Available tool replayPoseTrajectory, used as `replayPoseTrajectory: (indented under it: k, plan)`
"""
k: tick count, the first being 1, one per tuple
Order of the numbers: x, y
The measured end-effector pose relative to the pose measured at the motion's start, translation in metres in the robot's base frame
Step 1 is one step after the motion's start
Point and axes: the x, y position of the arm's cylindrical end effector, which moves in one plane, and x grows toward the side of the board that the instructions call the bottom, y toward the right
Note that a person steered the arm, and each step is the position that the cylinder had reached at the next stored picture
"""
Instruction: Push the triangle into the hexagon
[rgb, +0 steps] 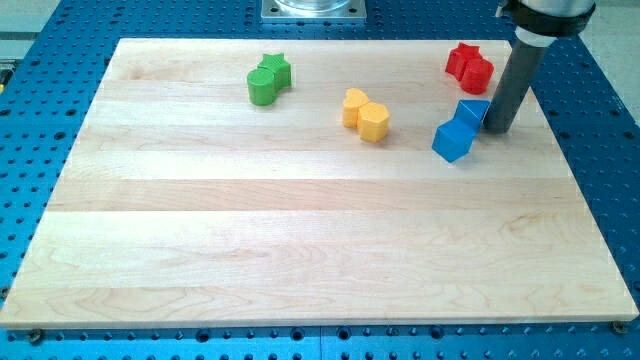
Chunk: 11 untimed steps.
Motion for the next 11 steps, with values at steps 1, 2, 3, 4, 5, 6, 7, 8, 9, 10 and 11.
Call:
replayPoseTrajectory:
  k: [1, 2, 3, 4, 5, 6, 7, 8, 9, 10, 11]
  plan:
    - [-0.004, -0.001]
    - [-0.007, -0.027]
    - [-0.014, -0.056]
    - [-0.021, -0.086]
    - [-0.021, -0.109]
    - [-0.019, -0.103]
    - [-0.008, -0.06]
    - [0.002, -0.016]
    - [0.011, -0.001]
    - [0.052, -0.007]
    - [0.085, -0.032]
